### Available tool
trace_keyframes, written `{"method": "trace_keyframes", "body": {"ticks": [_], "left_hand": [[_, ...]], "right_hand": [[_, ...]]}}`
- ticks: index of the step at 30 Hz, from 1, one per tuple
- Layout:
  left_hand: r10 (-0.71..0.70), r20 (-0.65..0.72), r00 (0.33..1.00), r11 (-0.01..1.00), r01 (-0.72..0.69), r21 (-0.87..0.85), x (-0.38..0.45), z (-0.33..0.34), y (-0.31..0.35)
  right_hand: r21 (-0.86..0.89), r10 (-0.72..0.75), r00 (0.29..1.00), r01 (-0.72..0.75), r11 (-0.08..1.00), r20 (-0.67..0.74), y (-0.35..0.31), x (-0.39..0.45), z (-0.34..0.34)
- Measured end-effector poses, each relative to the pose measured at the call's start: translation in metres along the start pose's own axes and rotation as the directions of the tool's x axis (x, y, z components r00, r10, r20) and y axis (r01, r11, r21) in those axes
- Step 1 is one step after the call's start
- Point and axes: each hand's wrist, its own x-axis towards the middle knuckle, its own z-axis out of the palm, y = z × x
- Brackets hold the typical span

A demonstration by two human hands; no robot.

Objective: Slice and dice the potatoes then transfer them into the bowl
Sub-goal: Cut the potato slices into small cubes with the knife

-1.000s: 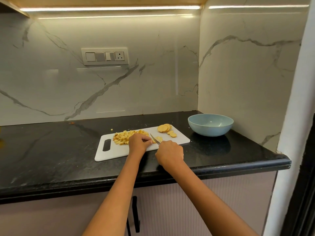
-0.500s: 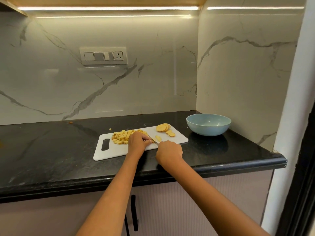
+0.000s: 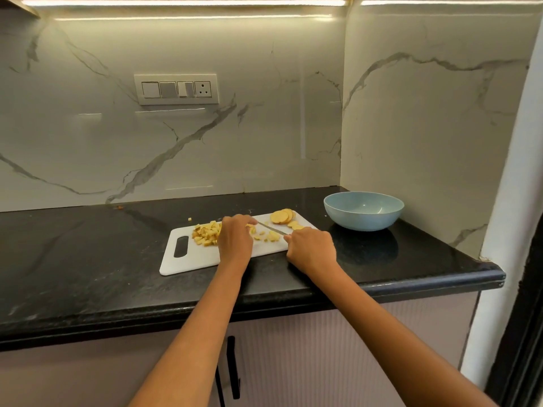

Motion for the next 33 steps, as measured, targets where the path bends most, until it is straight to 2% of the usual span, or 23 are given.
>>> {"method": "trace_keyframes", "body": {"ticks": [2,5,9,13,18,21,22,24,25,27,29,33], "left_hand": [[0.067,-0.023,0.997,0.997,-0.067,0.024,0.002,-0.001,0.002],[0.145,0.051,0.988,0.985,-0.149,0.086,0.004,0.002,0.001],[0.076,0.15,0.986,0.971,-0.108,0.215,0.004,0.005,-0.003],[0.01,0.134,0.991,0.967,-0.043,0.252,0.006,0.004,-0.003],[-0.003,0.039,0.999,0.988,-0.003,0.156,0.006,0.004,-0.005],[0.073,-0.065,0.995,0.991,-0.08,-0.107,0.008,0.006,-0.001],[0.138,-0.024,0.99,0.974,-0.14,-0.181,0.006,0.007,0.002],[0.282,0.164,0.945,0.942,-0.24,-0.236,0.005,0.01,0.006],[0.321,0.273,0.907,0.94,-0.269,-0.21,0.009,0.013,0.006],[0.321,0.434,0.842,0.942,-0.333,-0.051,0.019,0.019,0.003],[0.33,0.478,0.814,0.911,-0.407,0.064,0.03,0.023,0.001],[0.365,0.455,0.812,0.86,-0.481,0.168,0.044,0.024,-0.011]], "right_hand": [[-0.027,-0.004,1.0,0.003,1.0,-0.022,0.005,0.003,0.002],[-0.038,-0.038,0.999,0.036,0.999,-0.035,0.006,0.003,0.003],[-0.051,-0.066,0.997,0.064,0.997,-0.038,0.008,0.003,0.004],[-0.054,-0.042,0.999,0.04,0.998,-0.031,0.01,0.002,0.005],[-0.019,0.029,0.999,-0.03,0.999,-0.037,0.012,0.002,0.008],[0.172,0.178,0.981,-0.163,0.971,-0.074,0.014,0.009,0.009],[0.255,0.23,0.966,-0.195,0.947,-0.115,0.016,0.014,0.008],[0.374,0.284,0.937,-0.193,0.907,-0.204,0.014,0.028,0.009],[0.424,0.294,0.928,-0.177,0.888,-0.228,0.012,0.036,0.01],[0.502,0.293,0.929,-0.147,0.852,-0.226,0.008,0.049,0.017],[0.522,0.265,0.936,-0.111,0.846,-0.231,0.006,0.062,0.025],[0.437,0.197,0.942,-0.062,0.897,-0.271,0.012,0.089,0.034]]}}
